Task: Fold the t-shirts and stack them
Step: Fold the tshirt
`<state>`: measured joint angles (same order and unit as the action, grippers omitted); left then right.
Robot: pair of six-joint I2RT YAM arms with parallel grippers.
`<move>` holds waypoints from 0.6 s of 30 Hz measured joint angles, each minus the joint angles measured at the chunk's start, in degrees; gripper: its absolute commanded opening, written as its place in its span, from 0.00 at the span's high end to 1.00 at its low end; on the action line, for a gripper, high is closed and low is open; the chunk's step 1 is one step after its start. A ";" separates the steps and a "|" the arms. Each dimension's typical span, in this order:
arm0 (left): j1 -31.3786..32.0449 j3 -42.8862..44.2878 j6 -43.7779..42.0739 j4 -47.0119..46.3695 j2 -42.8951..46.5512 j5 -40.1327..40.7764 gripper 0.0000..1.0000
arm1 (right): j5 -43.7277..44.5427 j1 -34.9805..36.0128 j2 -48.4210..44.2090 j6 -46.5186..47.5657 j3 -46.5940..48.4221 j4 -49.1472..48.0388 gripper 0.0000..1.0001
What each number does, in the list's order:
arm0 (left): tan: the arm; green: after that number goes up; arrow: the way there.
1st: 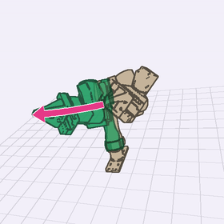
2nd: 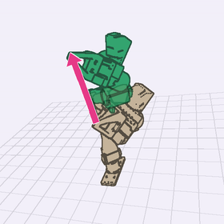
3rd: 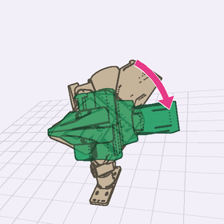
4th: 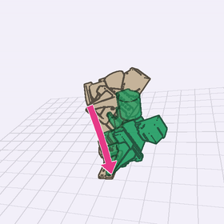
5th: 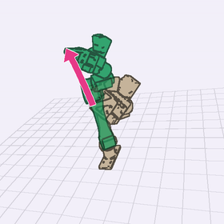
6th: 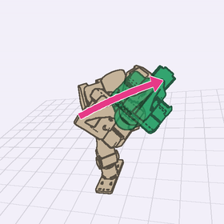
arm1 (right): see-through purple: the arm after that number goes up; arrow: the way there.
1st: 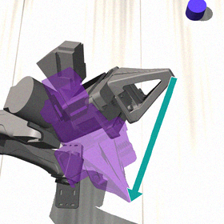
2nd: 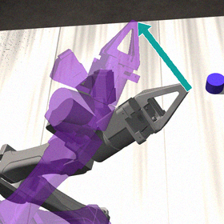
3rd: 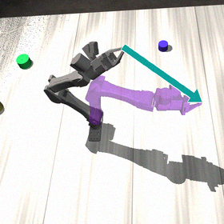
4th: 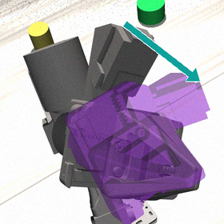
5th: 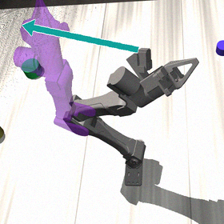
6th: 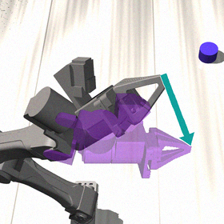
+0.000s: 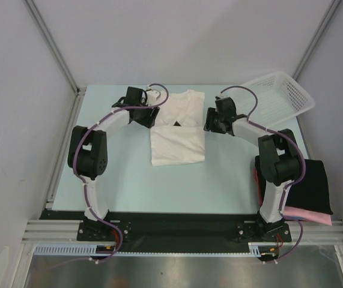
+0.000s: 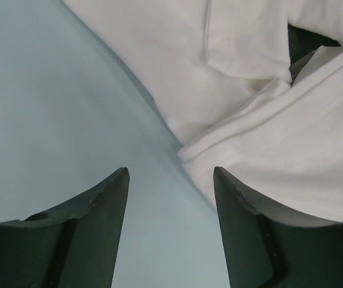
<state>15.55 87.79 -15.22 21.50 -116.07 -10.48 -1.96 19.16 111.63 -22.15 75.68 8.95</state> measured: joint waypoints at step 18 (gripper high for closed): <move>17.77 -34.45 -17.42 -1.16 20.50 0.72 0.49 | -1.64 12.09 -19.37 -7.93 -27.65 -2.69 0.72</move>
<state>33.32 53.34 -32.64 20.34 -95.57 -9.76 -3.60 31.24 92.27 -30.09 48.03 6.26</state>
